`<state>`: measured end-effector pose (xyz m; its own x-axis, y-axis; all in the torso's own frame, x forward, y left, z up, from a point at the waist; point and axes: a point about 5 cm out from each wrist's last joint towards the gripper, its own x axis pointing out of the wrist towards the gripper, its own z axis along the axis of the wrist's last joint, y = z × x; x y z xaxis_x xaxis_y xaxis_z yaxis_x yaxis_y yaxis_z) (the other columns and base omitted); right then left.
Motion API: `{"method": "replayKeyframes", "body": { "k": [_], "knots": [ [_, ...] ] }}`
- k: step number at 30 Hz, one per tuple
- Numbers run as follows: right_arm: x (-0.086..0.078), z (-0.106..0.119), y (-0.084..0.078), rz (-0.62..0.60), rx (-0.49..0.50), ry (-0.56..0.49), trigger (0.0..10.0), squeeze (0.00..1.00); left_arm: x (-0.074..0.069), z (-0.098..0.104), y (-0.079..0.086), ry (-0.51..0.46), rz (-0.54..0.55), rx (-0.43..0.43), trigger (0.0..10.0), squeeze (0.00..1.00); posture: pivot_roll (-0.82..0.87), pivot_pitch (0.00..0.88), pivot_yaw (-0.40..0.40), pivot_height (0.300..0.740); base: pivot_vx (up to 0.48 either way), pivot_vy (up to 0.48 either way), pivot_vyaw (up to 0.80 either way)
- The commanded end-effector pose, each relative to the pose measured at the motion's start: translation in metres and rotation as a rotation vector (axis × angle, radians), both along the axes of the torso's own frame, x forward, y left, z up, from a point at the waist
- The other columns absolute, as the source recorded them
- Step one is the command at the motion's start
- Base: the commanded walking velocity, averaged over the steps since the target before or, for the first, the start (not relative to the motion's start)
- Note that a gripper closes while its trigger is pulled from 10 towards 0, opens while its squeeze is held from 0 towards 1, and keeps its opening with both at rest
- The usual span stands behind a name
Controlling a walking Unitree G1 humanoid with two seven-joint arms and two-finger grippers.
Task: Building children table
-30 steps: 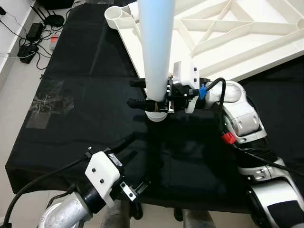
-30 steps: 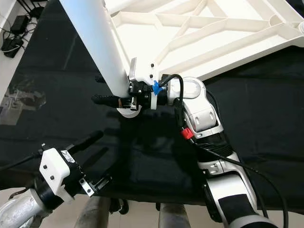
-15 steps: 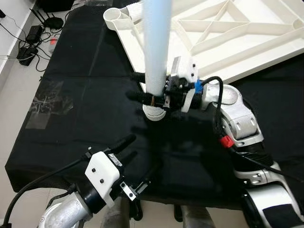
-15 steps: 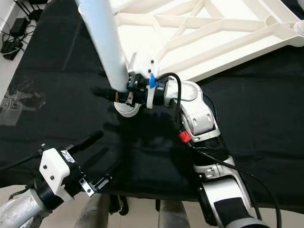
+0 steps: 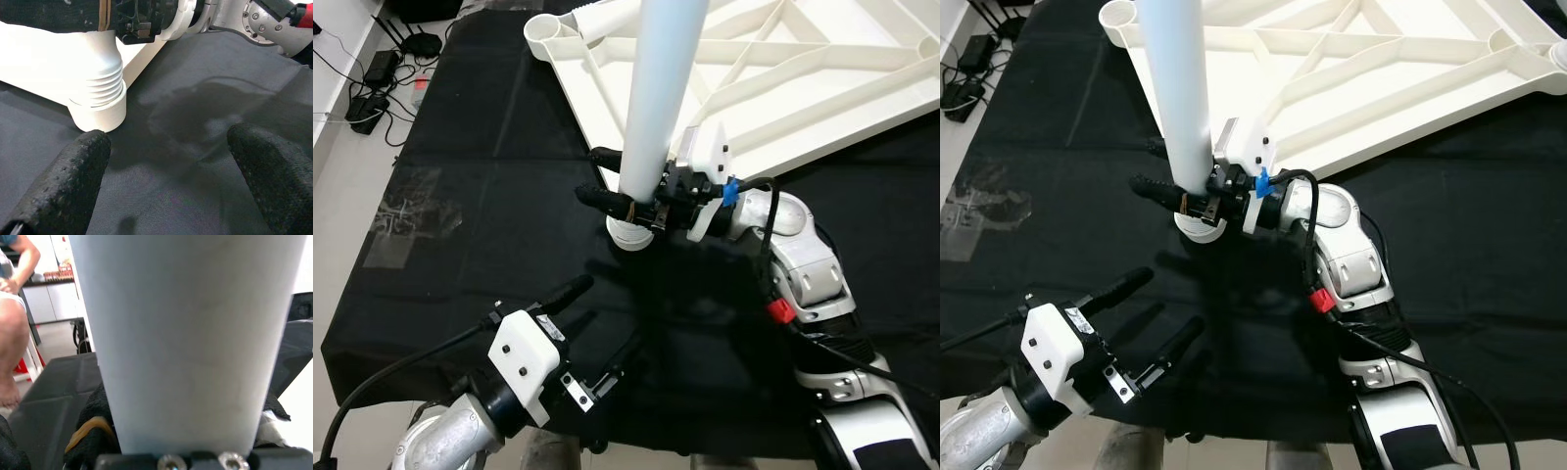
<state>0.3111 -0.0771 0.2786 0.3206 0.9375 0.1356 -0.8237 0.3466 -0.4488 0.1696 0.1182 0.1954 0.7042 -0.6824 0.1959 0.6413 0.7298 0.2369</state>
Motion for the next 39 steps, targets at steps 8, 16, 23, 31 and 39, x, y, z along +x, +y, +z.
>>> {"method": "replayKeyframes", "body": {
  "k": [8,16,23,31,39],
  "knots": [
    [-0.001,-0.032,0.003,-0.107,-0.094,0.078,10.0,0.00,-0.001,-0.006,0.002,0.037,0.004,0.009,10.0,0.00,0.05,0.444,0.066,0.740,0.000,0.000,0.00],
    [-0.001,-0.032,0.003,-0.107,-0.094,0.078,10.0,0.00,-0.001,-0.006,0.002,0.037,0.004,0.009,10.0,0.00,0.05,0.444,0.066,0.740,0.000,0.000,0.00],
    [-0.002,-0.034,0.001,-0.137,-0.137,0.083,10.0,0.00,-0.001,-0.006,0.001,0.034,0.004,0.006,10.0,0.00,0.04,0.438,0.057,0.740,0.000,0.000,0.00],
    [-0.005,-0.036,0.005,-0.136,-0.150,0.086,10.0,0.00,-0.002,-0.007,0.000,0.036,0.004,0.004,10.0,0.00,0.04,0.424,0.052,0.740,0.000,0.000,0.00],
    [-0.006,-0.038,0.006,-0.145,-0.144,0.102,10.0,0.00,-0.002,-0.008,0.000,0.036,0.004,0.002,10.0,0.00,0.04,0.419,0.047,0.740,0.000,0.000,0.00]
  ]
}}
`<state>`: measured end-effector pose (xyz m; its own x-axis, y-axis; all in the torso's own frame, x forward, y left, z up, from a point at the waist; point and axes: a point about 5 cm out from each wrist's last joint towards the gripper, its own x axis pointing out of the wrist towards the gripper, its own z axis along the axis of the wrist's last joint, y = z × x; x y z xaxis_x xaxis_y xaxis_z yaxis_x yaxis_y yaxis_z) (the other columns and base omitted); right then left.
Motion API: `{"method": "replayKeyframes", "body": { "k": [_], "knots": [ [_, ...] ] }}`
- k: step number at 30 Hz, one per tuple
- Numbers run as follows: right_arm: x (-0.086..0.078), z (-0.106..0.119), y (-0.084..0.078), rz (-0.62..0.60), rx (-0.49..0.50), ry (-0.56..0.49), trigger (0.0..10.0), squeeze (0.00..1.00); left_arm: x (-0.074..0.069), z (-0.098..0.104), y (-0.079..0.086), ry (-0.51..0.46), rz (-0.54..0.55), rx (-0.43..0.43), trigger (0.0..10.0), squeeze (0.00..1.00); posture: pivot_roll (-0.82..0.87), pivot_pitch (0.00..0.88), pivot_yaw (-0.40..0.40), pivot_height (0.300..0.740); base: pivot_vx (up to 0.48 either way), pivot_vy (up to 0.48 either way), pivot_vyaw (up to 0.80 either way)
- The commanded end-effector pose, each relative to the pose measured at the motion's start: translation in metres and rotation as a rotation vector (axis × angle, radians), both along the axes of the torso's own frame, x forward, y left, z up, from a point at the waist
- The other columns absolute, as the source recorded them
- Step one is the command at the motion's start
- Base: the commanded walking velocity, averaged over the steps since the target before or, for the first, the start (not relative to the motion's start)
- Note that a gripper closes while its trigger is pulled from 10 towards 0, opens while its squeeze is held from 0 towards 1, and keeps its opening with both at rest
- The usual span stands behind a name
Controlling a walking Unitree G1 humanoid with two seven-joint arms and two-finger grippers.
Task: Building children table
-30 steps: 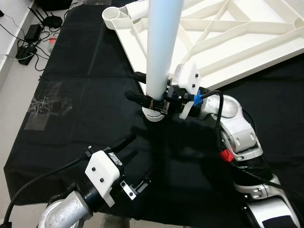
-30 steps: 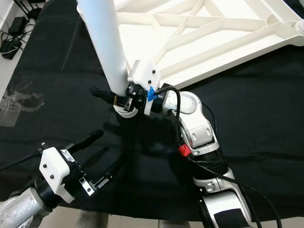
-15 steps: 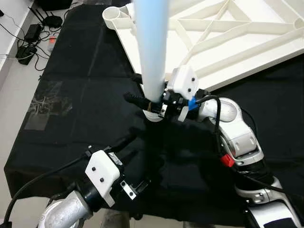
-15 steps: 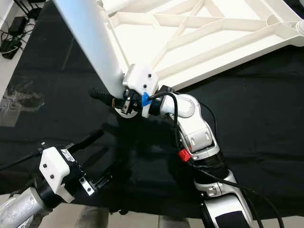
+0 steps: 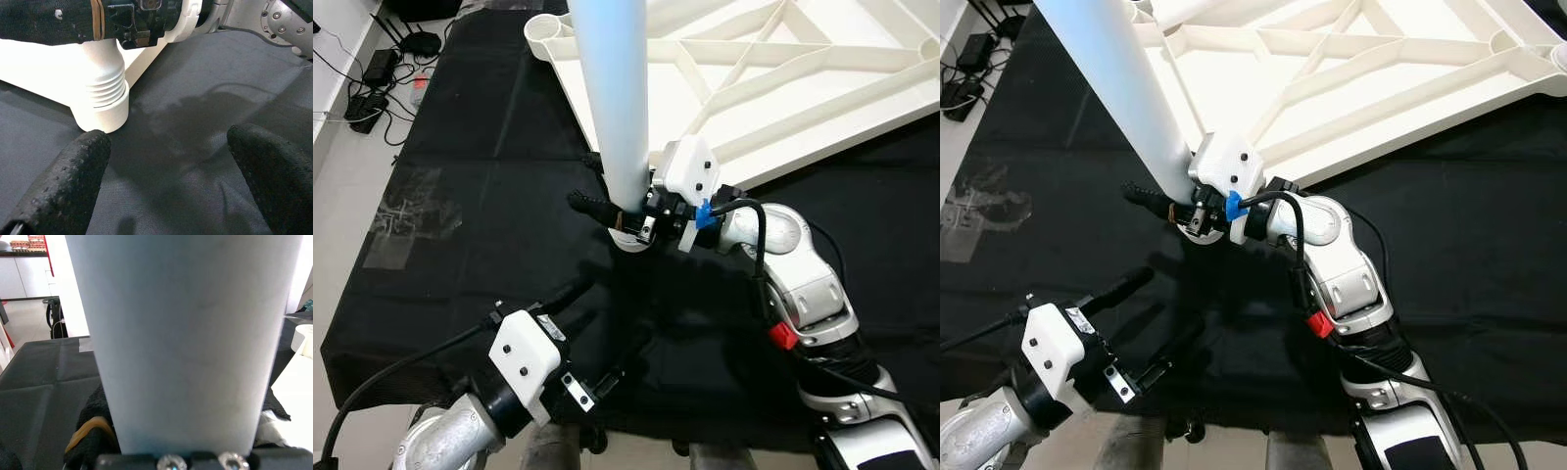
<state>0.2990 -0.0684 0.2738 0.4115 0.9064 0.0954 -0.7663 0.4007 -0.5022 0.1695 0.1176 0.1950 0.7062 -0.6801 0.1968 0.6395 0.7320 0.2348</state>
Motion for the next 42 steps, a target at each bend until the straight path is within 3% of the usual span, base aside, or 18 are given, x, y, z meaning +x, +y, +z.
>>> {"method": "replayKeyframes", "body": {
  "k": [1,26,42],
  "knots": [
    [0.006,-0.033,-0.002,-0.048,-0.077,0.144,10.0,0.00,-0.002,-0.008,0.000,0.035,0.001,0.004,10.0,0.00,0.04,0.419,0.047,0.740,0.000,0.000,0.00],
    [0.007,-0.049,-0.007,-0.155,-0.020,0.247,10.0,0.00,-0.003,-0.007,0.000,0.032,0.005,0.004,10.0,0.00,0.04,0.421,0.046,0.740,0.000,0.000,0.00],
    [0.000,-0.054,-0.007,-0.218,0.001,0.268,10.0,0.00,-0.002,-0.006,0.000,0.030,0.005,0.004,10.0,0.00,0.03,0.428,0.045,0.740,0.000,0.000,0.00]
  ]
}}
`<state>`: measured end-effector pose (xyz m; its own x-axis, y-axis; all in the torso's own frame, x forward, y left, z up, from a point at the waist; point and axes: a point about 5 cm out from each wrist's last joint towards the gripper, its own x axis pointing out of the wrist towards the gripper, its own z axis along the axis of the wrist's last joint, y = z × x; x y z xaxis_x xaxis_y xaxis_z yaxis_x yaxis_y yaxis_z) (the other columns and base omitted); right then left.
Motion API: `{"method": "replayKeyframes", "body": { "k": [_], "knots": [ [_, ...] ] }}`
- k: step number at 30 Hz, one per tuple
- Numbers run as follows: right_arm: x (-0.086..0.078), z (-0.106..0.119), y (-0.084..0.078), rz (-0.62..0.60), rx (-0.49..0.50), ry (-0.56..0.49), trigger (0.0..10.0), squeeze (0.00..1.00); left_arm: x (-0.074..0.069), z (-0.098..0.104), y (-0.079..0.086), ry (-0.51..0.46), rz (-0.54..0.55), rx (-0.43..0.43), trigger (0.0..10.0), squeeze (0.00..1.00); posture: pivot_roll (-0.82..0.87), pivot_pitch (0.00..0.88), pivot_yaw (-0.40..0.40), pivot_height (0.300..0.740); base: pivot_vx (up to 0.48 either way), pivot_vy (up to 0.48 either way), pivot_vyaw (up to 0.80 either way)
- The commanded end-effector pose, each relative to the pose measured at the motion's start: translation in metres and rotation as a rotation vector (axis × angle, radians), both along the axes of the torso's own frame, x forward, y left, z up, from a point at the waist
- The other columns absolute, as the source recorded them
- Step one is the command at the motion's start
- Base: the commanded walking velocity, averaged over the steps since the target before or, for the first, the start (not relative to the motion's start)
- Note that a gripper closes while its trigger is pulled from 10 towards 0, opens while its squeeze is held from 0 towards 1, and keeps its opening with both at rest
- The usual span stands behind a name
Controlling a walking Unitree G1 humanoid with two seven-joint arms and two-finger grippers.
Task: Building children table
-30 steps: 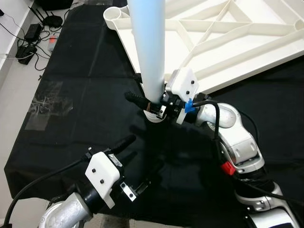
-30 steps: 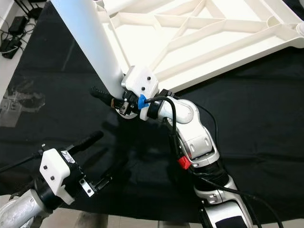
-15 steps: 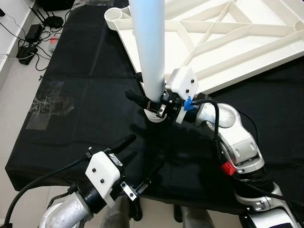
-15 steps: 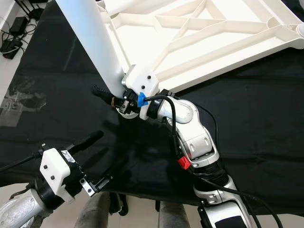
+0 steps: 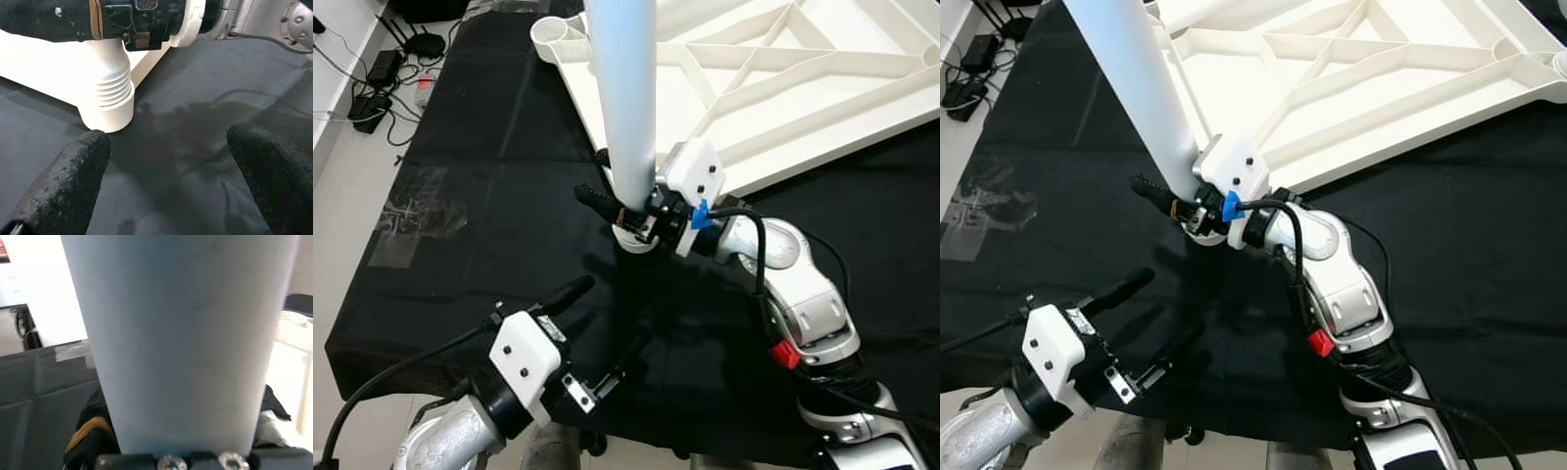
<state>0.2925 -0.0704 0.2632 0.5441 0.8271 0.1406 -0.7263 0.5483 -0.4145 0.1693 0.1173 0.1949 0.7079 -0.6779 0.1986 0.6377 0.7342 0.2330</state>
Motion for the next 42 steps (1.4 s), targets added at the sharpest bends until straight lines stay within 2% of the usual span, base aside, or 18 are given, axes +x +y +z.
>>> {"method": "replayKeyframes", "body": {
  "k": [1,4,9,11,12,13,14,15,17,32,33,34,37,38,41,42],
  "knots": [
    [0.006,-0.044,-0.005,-0.068,-0.072,0.216,10.0,0.00,-0.002,-0.006,0.001,0.030,0.003,0.006,10.0,0.00,0.03,0.428,0.045,0.740,0.000,0.000,0.00],
    [0.005,-0.047,-0.004,-0.115,-0.055,0.226,10.0,0.00,-0.002,-0.006,0.001,0.029,0.003,0.007,10.0,0.00,0.03,0.427,0.044,0.740,0.000,0.000,0.00],
    [0.003,-0.049,-0.005,-0.264,0.024,0.222,10.0,0.00,-0.002,-0.007,0.001,0.029,0.004,0.008,10.0,0.00,0.03,0.427,0.043,0.740,0.000,0.000,0.00],
    [-0.005,-0.047,-0.013,-0.516,0.109,0.118,10.0,0.00,-0.002,-0.007,0.001,0.029,0.005,0.009,10.0,0.00,0.03,0.425,0.036,0.740,0.000,0.000,0.00],
    [-0.018,-0.050,-0.006,-0.544,0.129,0.104,10.0,0.00,-0.001,-0.007,0.001,0.028,0.006,0.009,10.0,0.00,0.03,0.421,0.039,0.740,0.000,0.000,0.00],
    [-0.018,-0.050,-0.006,-0.544,0.129,0.104,10.0,0.00,-0.001,-0.007,0.001,0.028,0.006,0.009,10.0,0.00,0.03,0.421,0.039,0.740,0.000,0.000,0.00],
    [-0.031,-0.054,0.004,-0.532,0.126,0.093,10.0,0.00,-0.001,-0.007,0.001,0.028,0.006,0.010,10.0,0.00,0.03,0.421,0.039,0.740,0.000,0.000,0.00],
    [-0.031,-0.054,0.004,-0.532,0.126,0.093,10.0,0.00,-0.001,-0.007,0.001,0.028,0.006,0.010,10.0,0.00,0.03,0.421,0.039,0.740,0.000,0.000,0.00],
    [-0.047,-0.055,0.020,-0.484,0.131,0.092,10.0,0.00,0.000,-0.007,0.002,0.026,0.006,0.013,10.0,0.00,0.03,0.420,0.050,0.740,0.000,0.000,0.00],
    [-0.044,-0.058,0.022,-0.533,0.149,0.103,10.0,0.00,0.004,-0.005,0.007,-0.006,0.039,0.053,10.0,0.00,0.04,0.380,0.055,0.740,0.000,0.000,0.00],
    [-0.045,-0.059,0.022,-0.543,0.156,0.104,10.0,0.00,0.010,0.002,0.011,-0.045,0.081,0.055,10.0,0.00,0.04,0.375,0.057,0.740,0.000,0.000,0.00],
    [-0.047,-0.059,0.024,-0.561,0.163,0.103,10.0,0.00,0.029,0.028,0.020,-0.153,0.160,0.035,10.0,0.00,0.05,0.369,0.061,0.740,0.000,0.000,0.00],
    [-0.047,-0.060,0.025,-0.564,0.165,0.104,10.0,0.00,0.051,0.074,0.030,-0.302,0.208,-0.030,10.0,0.00,0.05,0.358,0.067,0.740,0.000,0.000,0.00],
    [-0.047,-0.060,0.025,-0.564,0.165,0.104,10.0,0.00,0.051,0.074,0.030,-0.302,0.208,-0.030,10.0,0.00,0.05,0.358,0.067,0.740,0.000,0.000,0.00],
    [-0.048,-0.061,0.026,-0.568,0.168,0.107,10.0,0.00,0.061,0.119,0.034,-0.445,0.199,-0.078,10.0,0.00,0.05,0.355,0.071,0.740,0.000,0.000,0.00],
    [-0.048,-0.061,0.026,-0.568,0.168,0.107,10.0,0.00,0.061,0.119,0.034,-0.445,0.199,-0.078,10.0,0.00,0.05,0.355,0.071,0.740,0.000,0.000,0.00]
  ]
}}
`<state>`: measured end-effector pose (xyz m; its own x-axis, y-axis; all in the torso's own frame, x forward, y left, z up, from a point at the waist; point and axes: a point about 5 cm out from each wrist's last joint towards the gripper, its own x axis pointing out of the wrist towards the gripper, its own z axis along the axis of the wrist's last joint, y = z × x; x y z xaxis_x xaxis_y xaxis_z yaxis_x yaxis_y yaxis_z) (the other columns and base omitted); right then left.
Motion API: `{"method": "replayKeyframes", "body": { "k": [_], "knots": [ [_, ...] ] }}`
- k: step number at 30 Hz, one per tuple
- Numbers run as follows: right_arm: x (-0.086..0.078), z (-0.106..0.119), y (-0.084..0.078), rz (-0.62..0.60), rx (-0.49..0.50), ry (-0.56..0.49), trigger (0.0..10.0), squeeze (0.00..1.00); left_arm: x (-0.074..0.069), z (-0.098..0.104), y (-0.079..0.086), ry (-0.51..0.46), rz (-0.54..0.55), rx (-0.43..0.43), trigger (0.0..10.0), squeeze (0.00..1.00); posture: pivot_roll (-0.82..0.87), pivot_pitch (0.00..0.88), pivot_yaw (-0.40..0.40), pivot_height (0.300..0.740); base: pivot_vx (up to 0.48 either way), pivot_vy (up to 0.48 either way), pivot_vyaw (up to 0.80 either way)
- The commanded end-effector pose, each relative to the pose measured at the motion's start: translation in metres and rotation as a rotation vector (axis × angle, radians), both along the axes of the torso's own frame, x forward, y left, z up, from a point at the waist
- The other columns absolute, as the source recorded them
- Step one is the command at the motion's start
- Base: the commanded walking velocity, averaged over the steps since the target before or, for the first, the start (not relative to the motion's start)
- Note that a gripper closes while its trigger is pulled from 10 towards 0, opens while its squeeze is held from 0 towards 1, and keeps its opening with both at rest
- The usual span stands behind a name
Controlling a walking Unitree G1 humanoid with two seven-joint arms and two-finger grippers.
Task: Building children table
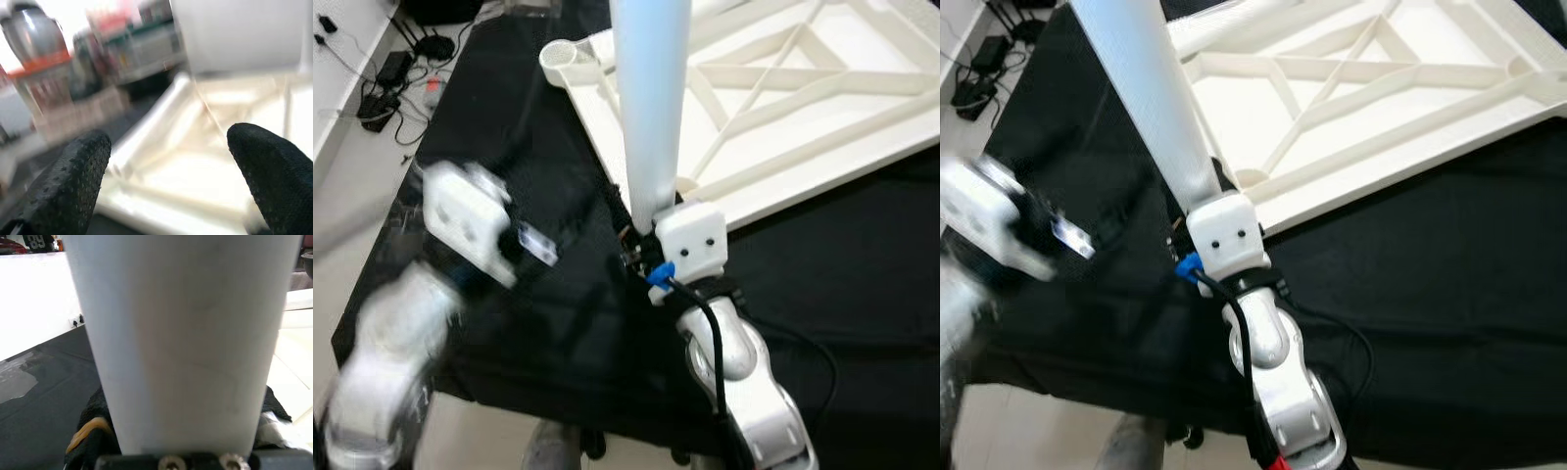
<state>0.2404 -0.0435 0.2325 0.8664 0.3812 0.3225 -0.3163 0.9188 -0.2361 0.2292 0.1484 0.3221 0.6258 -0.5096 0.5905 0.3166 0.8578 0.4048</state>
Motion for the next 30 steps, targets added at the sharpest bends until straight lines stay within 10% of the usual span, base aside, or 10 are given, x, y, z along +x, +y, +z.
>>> {"method": "replayKeyframes", "body": {
  "k": [1,12,30],
  "knots": [
    [0.005,-0.030,-0.001,-0.023,-0.047,0.158,10.0,0.00,0.002,0.006,0.002,0.006,-0.015,-0.005,10.0,0.00,0.05,0.353,0.077,0.740,0.000,0.000,0.00],
    [0.004,-0.031,0.003,-0.033,-0.037,0.158,10.0,0.00,0.003,0.047,-0.028,0.052,-0.494,-0.156,10.0,0.00,0.05,0.356,0.085,0.740,0.000,0.000,0.00],
    [0.006,-0.031,0.004,-0.037,-0.038,0.162,10.0,0.00,-0.009,0.131,0.005,0.025,-0.967,-0.293,10.0,0.00,0.05,0.358,0.075,0.740,0.000,0.000,0.00]
  ]
}}
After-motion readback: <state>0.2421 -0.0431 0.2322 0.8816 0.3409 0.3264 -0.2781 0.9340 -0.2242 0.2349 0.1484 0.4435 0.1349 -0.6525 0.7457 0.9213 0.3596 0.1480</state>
